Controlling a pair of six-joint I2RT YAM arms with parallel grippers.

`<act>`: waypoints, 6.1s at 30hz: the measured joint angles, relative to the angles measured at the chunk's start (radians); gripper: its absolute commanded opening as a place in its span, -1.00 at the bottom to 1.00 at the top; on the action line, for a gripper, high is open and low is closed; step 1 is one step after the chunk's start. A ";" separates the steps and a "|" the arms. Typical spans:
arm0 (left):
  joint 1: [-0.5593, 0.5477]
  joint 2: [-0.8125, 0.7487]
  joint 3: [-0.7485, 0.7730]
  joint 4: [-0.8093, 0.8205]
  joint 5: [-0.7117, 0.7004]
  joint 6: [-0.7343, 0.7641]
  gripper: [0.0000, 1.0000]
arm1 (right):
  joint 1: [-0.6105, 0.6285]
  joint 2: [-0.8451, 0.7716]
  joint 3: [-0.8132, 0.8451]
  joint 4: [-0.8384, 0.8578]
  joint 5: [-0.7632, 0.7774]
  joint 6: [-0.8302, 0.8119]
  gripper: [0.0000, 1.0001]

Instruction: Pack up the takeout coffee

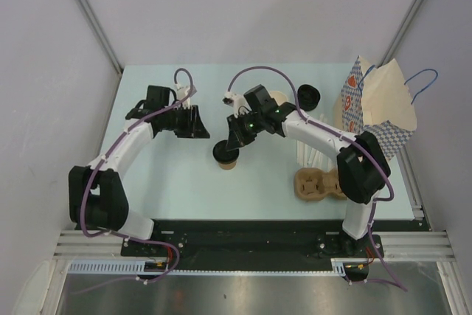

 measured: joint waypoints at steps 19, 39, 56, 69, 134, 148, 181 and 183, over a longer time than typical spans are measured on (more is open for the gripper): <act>-0.332 0.063 0.183 -0.156 -0.266 0.253 0.99 | -0.214 -0.185 0.113 -0.147 -0.002 -0.039 0.92; -0.404 0.153 0.185 -0.191 -0.397 0.291 0.94 | -0.287 -0.262 0.076 -0.204 -0.011 -0.054 0.99; -0.438 0.187 0.183 -0.168 -0.470 0.315 0.48 | -0.305 -0.262 0.067 -0.207 -0.022 -0.053 0.99; -0.450 0.185 0.182 -0.172 -0.495 0.334 -0.03 | -0.312 -0.262 0.066 -0.207 -0.023 -0.053 0.99; 0.118 0.488 0.765 -0.276 -0.463 0.444 0.99 | -0.396 -0.293 0.097 -0.371 -0.083 -0.214 0.99; 0.026 -0.058 0.550 -0.220 -0.224 0.492 0.99 | -0.466 -0.649 -0.117 -0.821 0.119 -0.829 0.21; -0.166 -0.307 0.224 -0.139 -0.248 0.439 0.99 | -0.497 -0.659 -0.598 -0.674 0.452 -0.872 -0.17; -0.166 -0.307 0.224 -0.138 -0.248 0.439 0.99 | -0.498 -0.657 -0.598 -0.675 0.449 -0.872 -0.17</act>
